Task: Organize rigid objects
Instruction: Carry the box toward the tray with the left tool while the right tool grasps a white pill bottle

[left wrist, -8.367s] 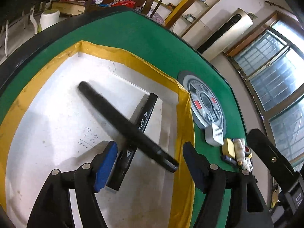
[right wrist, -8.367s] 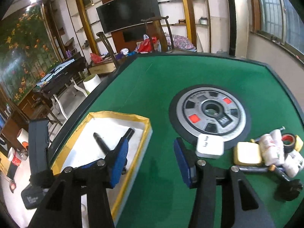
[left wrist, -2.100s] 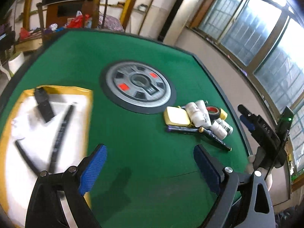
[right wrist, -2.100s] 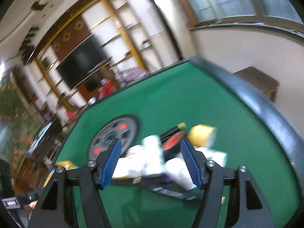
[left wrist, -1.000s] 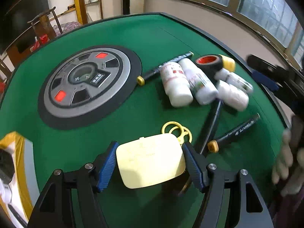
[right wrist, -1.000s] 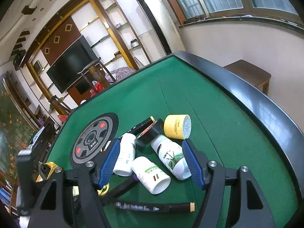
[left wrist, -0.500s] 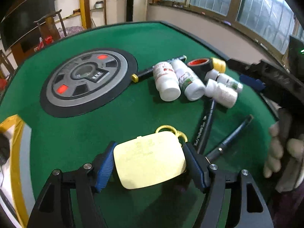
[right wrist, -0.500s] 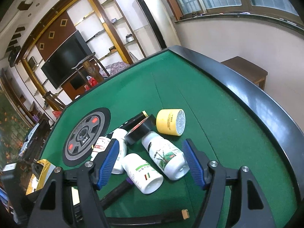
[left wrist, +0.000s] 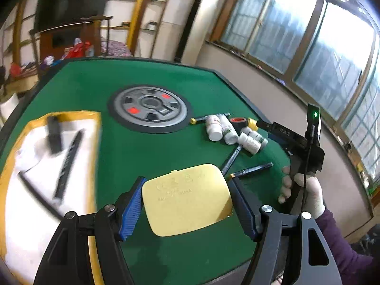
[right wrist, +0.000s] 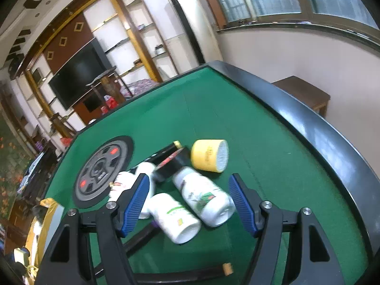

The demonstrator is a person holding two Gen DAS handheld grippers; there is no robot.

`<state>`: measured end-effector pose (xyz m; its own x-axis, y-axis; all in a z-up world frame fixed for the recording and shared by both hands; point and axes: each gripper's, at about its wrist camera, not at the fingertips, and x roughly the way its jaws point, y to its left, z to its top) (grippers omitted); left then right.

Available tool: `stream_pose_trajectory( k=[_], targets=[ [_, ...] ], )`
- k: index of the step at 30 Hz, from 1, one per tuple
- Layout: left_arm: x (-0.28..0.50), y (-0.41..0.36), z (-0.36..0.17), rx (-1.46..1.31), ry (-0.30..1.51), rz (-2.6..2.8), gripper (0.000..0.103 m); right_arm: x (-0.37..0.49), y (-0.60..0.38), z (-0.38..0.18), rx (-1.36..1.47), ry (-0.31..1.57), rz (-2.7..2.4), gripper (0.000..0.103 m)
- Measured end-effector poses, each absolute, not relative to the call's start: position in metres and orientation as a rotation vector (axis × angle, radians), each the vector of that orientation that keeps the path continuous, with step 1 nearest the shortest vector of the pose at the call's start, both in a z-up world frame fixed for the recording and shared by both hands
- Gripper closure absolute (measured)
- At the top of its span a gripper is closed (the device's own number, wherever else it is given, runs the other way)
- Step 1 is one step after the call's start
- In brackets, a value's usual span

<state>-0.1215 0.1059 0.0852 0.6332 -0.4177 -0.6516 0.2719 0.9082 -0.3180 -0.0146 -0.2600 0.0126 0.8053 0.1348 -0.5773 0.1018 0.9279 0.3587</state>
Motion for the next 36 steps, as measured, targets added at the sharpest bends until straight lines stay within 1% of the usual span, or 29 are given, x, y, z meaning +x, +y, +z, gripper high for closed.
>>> stream_pose_trajectory(
  k=[4, 7, 9, 10, 11, 15, 17, 19, 21, 25, 27, 29, 30, 36],
  targets=[
    [-0.136, 0.134, 0.09, -0.227, 0.757, -0.37, 0.029, -0.025, -0.233, 0.028, 0.384, 0.679, 0.185, 0.034],
    [-0.147, 0.153, 0.093, -0.255, 0.729, -0.357, 0.029, -0.027, -0.203, 0.031, 0.337, 0.782, 0.282, 0.035],
    [-0.151, 0.164, 0.094, -0.27, 0.709, -0.342, 0.029, -0.025, -0.188, 0.029, 0.324, 0.833, 0.29, 0.037],
    [-0.153, 0.169, 0.093, -0.277, 0.699, -0.333, 0.029, -0.023, -0.184, 0.03, 0.334, 0.837, 0.292, 0.042],
    [-0.154, 0.174, 0.093, -0.284, 0.695, -0.329, 0.029, -0.019, -0.179, 0.032, 0.334, 0.829, 0.289, 0.044],
    [-0.159, 0.199, 0.09, -0.326, 0.682, -0.302, 0.029, 0.007, -0.163, 0.037, 0.316, 0.842, 0.288, 0.045],
    [-0.162, 0.214, 0.088, -0.346, 0.68, -0.286, 0.029, 0.025, -0.155, 0.035, 0.288, 0.867, 0.26, 0.047],
    [-0.165, 0.227, 0.084, -0.365, 0.678, -0.268, 0.029, 0.042, -0.15, 0.028, 0.266, 0.901, 0.229, 0.055],
    [-0.167, 0.242, 0.079, -0.386, 0.678, -0.25, 0.029, 0.056, -0.145, 0.02, 0.26, 0.934, 0.21, 0.058],
    [-0.167, 0.265, 0.069, -0.422, 0.68, -0.212, 0.029, 0.072, -0.137, 0.007, 0.218, 0.982, 0.126, 0.059],
    [-0.165, 0.275, 0.063, -0.445, 0.686, -0.195, 0.029, 0.074, -0.137, 0.003, 0.195, 0.976, 0.091, 0.059],
    [-0.164, 0.281, 0.058, -0.464, 0.696, -0.183, 0.029, 0.077, -0.137, -0.002, 0.177, 0.987, 0.065, 0.063],
    [-0.163, 0.284, 0.056, -0.471, 0.7, -0.178, 0.029, 0.079, -0.137, -0.005, 0.17, 0.996, 0.055, 0.069],
    [-0.16, 0.291, 0.05, -0.471, 0.732, -0.155, 0.029, 0.064, -0.147, 0.001, 0.224, 0.964, 0.074, 0.069]
  ],
)
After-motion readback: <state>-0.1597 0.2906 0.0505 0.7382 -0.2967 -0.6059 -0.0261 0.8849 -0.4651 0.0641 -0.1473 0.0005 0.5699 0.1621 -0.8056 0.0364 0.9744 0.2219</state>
